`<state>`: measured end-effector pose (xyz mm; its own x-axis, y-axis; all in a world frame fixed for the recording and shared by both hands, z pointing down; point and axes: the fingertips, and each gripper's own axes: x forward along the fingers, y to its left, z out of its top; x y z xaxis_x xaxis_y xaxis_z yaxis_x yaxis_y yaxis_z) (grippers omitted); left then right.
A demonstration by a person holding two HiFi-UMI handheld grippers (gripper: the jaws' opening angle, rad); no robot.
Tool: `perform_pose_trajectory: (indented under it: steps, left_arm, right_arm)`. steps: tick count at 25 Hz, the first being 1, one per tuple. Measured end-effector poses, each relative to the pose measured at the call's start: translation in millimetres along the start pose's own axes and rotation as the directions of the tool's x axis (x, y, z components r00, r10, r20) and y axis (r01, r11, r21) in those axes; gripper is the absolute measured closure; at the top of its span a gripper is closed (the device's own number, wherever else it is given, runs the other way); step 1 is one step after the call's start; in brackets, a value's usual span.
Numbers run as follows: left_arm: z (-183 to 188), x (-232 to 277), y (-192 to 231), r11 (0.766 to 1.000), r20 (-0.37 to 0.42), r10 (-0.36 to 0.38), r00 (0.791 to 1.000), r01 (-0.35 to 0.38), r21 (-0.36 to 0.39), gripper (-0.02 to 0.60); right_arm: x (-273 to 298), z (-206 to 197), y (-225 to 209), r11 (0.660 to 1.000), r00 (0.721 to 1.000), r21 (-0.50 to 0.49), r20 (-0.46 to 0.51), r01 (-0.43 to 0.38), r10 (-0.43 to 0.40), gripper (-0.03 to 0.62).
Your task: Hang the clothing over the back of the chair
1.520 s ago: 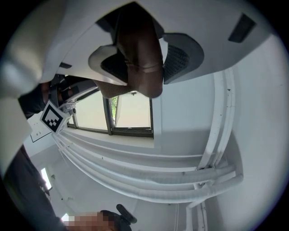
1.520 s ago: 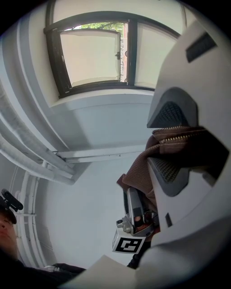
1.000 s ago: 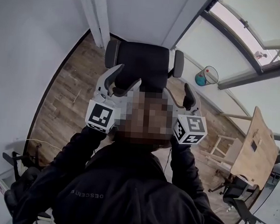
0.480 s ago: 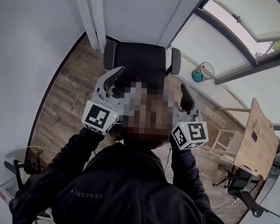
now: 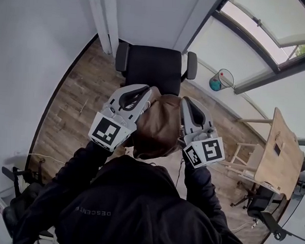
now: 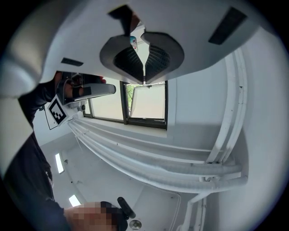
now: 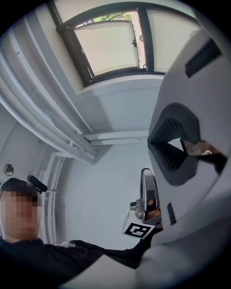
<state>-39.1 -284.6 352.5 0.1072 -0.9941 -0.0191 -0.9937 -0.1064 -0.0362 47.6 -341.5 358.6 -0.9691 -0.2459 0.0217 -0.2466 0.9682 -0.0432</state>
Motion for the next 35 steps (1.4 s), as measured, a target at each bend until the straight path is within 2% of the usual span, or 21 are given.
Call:
perform_pose_trajectory:
  steps: [8,17,21,27,35]
  left_arm:
    - [6.5,-33.6,-58.9,0.997,0.005,0.082,0.997,-0.082,0.0,0.563]
    - [9.2,-74.1,-123.6,0.992,0.024,0.125,0.992,-0.125,0.015,0.563]
    - [9.1,-86.2,-145.1,0.992,0.025,0.128,0.991,-0.128,0.017,0.563]
    - [7.4,-98.5,-163.8,0.991,0.035,0.134,0.99,-0.135,0.013,0.563]
    - [5.9,-104.3,-184.3,0.993,0.035,0.115,0.993,-0.116,0.034,0.563]
  right_arm:
    - [-58.3,-5.7,34.9,0.991,0.992,-0.046,-0.046,-0.122,0.12,0.602]
    - [-118.6,-5.9,70.8,0.977,0.978,-0.042,-0.016,-0.208,0.208,0.602]
    - [-134.2,-6.8,81.4,0.975,0.976,-0.043,0.0,-0.216,0.217,0.602]
    - [-151.3,-7.2,87.8,0.98,0.982,-0.067,0.02,-0.185,0.187,0.602]
    - [-167.5,-9.8,89.5,0.983,0.985,-0.069,0.02,-0.172,0.174,0.602]
